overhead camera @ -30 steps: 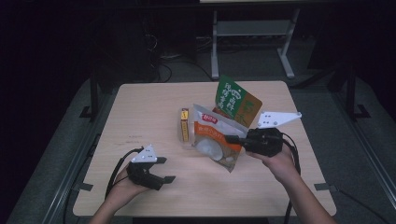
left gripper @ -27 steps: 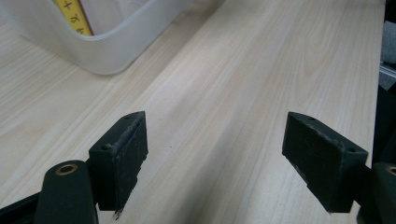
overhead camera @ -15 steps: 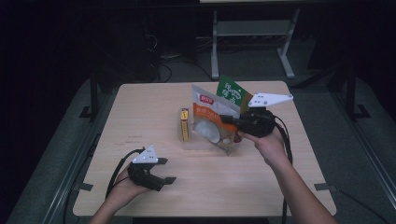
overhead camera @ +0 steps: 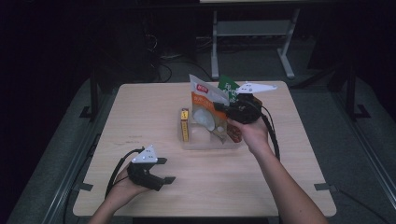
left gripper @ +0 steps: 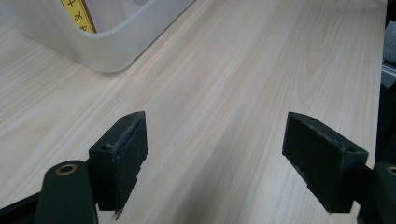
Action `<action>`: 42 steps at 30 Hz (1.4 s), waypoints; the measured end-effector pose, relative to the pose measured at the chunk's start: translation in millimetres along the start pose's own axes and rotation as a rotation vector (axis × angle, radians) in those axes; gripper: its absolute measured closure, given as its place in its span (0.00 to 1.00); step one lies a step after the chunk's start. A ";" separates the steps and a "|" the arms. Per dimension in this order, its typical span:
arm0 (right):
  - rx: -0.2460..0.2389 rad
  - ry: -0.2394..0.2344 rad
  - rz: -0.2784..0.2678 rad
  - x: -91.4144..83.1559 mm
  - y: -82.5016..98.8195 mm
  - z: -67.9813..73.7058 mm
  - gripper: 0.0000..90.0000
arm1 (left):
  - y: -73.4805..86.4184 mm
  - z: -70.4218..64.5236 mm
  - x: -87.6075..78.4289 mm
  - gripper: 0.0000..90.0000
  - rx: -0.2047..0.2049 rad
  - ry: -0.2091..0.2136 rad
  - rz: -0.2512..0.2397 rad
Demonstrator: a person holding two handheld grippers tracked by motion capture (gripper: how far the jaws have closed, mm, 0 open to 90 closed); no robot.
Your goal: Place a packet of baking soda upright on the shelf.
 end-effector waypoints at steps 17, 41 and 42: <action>0.055 0.096 0.023 36.1 -8.7 9.3 1.00 | 0.5 0.2 -0.4 0.24 -0.004 0.004 0.008; 0.005 0.105 0.086 56.5 -6.0 22.5 0.91 | 1.1 -2.0 6.2 0.23 0.005 0.022 0.031; -0.010 0.119 0.094 55.8 -5.3 22.6 0.90 | 1.1 -2.2 6.6 0.23 0.006 0.023 0.031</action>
Point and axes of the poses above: each handheld gripper's, and its own axes: x roughly forward along the jaws, y roughly out of its underside, z roughly to its left, the point moved 3 cm from there along x, roughly forward along the jaws, and after that the axes turned 15 degrees about y, right-handed, at the moved point
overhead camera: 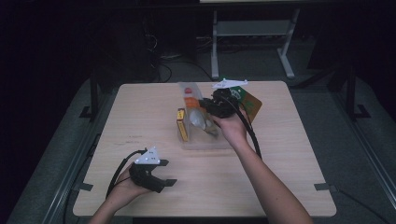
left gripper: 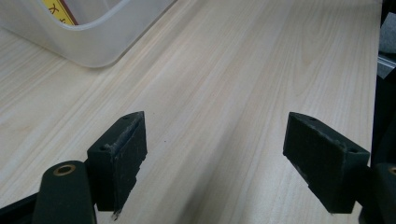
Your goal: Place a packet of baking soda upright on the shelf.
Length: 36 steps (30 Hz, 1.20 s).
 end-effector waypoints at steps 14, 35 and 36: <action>-0.073 -0.018 0.100 -3.0 34.3 -10.5 0.85 | 0.7 -1.1 6.4 0.23 -0.001 0.010 0.024; -0.044 0.010 0.174 28.0 58.2 -4.1 0.99 | 1.0 -1.6 8.2 0.23 -0.008 0.012 0.035; -0.026 0.004 0.167 27.4 59.6 -3.9 1.00 | 1.0 -1.4 8.1 0.24 -0.007 0.011 0.036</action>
Point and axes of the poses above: each handheld gripper's, and its own axes: x roughly forward along the jaws, y roughly out of its underside, z roughly to its left, the point moved 3 cm from there along x, roughly forward along the jaws, and after that the axes turned 15 degrees about y, right-handed, at the moved point
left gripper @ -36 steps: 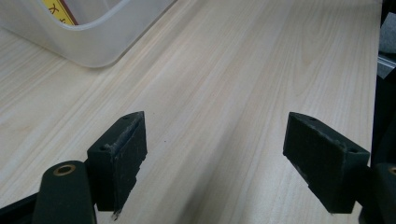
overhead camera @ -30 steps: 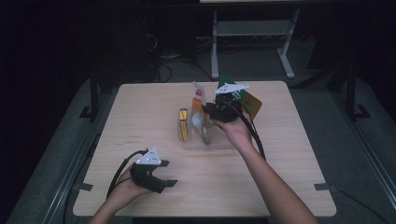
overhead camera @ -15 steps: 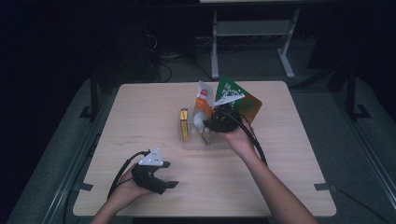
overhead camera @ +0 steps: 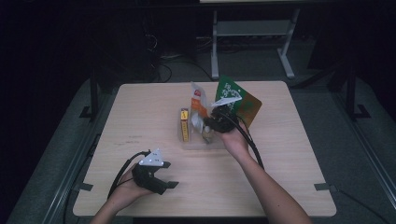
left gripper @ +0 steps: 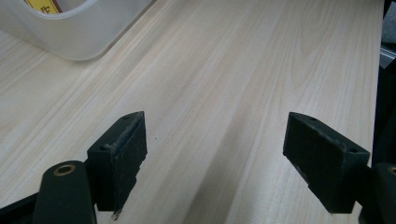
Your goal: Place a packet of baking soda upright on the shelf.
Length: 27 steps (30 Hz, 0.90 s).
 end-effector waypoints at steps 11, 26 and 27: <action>-0.064 0.020 -0.198 -9.1 -3.0 5.3 1.00 | 0.2 0.8 -1.2 0.24 0.002 -0.004 -0.001; -0.178 0.044 -0.268 3.0 32.4 6.3 1.00 | -0.1 0.3 1.7 0.24 0.004 0.003 0.016; -0.184 0.048 -0.265 3.6 33.6 7.1 1.00 | -0.2 -0.3 2.1 0.24 0.002 0.003 0.013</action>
Point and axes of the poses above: each handheld gripper's, and its own axes: x roughly forward along the jaws, y roughly out of its underside, z roughly to its left, the point moved 3 cm from there along x, roughly forward along the jaws, and after that the axes turned 15 degrees about y, right-handed, at the moved point
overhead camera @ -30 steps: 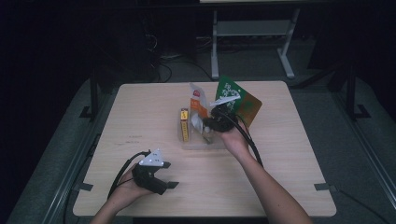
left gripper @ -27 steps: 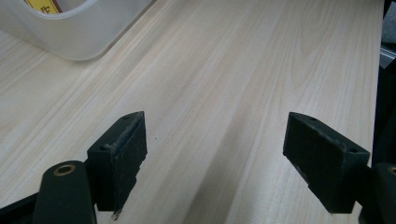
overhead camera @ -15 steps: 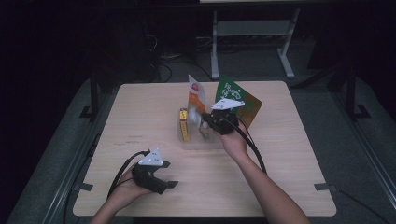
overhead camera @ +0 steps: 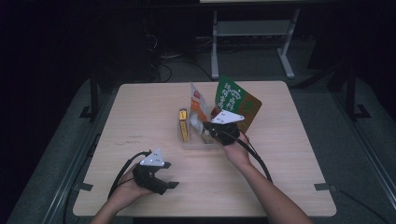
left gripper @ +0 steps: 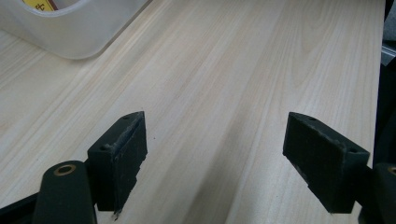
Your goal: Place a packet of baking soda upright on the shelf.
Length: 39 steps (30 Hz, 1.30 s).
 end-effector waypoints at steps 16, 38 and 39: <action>0.071 -0.073 0.086 -18.1 2.0 -7.8 0.54 | -0.5 -0.2 0.8 0.24 -0.002 0.008 -0.005; -0.091 -0.268 0.191 -92.0 44.2 -3.6 0.35 | 1.9 -4.2 14.8 0.22 0.036 0.038 0.021; -0.109 -0.284 0.207 -93.3 47.8 -1.0 0.34 | 2.2 -3.9 15.3 0.22 0.047 0.042 0.031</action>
Point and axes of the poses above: each handheld gripper's, and its own axes: x roughly forward along the jaws, y roughly out of its underside, z roughly to its left, the point moved 3 cm from there along x, roughly forward along the jaws, and after that the axes turned 15 degrees about y, right-handed, at the moved point
